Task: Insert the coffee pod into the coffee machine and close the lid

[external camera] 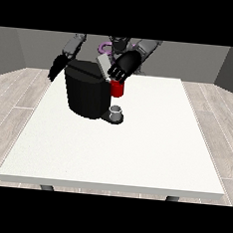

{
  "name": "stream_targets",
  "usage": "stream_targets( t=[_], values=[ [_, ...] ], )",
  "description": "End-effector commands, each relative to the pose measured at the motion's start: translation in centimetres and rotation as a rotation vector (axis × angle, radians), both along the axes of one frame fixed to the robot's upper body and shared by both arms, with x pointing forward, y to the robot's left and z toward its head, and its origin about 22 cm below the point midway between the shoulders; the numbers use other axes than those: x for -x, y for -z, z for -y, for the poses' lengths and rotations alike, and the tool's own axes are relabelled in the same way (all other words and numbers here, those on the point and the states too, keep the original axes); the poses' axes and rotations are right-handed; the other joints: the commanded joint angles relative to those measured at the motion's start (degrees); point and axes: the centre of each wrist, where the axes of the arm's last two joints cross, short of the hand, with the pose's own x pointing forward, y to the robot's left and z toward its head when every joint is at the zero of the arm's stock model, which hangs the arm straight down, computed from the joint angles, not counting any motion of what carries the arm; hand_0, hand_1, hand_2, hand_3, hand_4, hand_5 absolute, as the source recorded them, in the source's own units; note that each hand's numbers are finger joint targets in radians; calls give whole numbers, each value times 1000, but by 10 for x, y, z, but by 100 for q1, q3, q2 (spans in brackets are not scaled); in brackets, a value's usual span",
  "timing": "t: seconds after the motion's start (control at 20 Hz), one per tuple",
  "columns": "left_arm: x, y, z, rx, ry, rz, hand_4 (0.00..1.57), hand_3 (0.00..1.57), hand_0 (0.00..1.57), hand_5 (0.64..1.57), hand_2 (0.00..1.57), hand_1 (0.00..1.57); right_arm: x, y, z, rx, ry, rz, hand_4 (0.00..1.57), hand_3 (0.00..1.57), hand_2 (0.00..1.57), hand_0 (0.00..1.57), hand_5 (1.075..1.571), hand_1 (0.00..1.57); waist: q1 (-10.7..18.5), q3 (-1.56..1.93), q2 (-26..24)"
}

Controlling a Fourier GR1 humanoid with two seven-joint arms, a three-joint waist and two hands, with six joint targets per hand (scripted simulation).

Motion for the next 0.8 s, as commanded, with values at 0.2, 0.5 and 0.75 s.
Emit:
stream_targets(
  t=[0.2,0.5,0.75],
  values=[
    [0,17,-8,-92,-26,45,0,1132,1209,1571,1228,1209,3,-9,-9,-3,-14,31,0,0,0,0,1571,0,-114,1,59],
    [5,-7,-47,-164,-68,123,0,1050,1160,1571,1178,1160,0,-30,-14,19,-43,52,0,0,0,0,1571,0,-286,-1,403],
    [1,-10,-9,-103,-15,100,0,985,1117,1571,1136,1117,-3,-10,1,4,10,48,0,0,0,0,1571,0,-99,4,286]
  ],
)
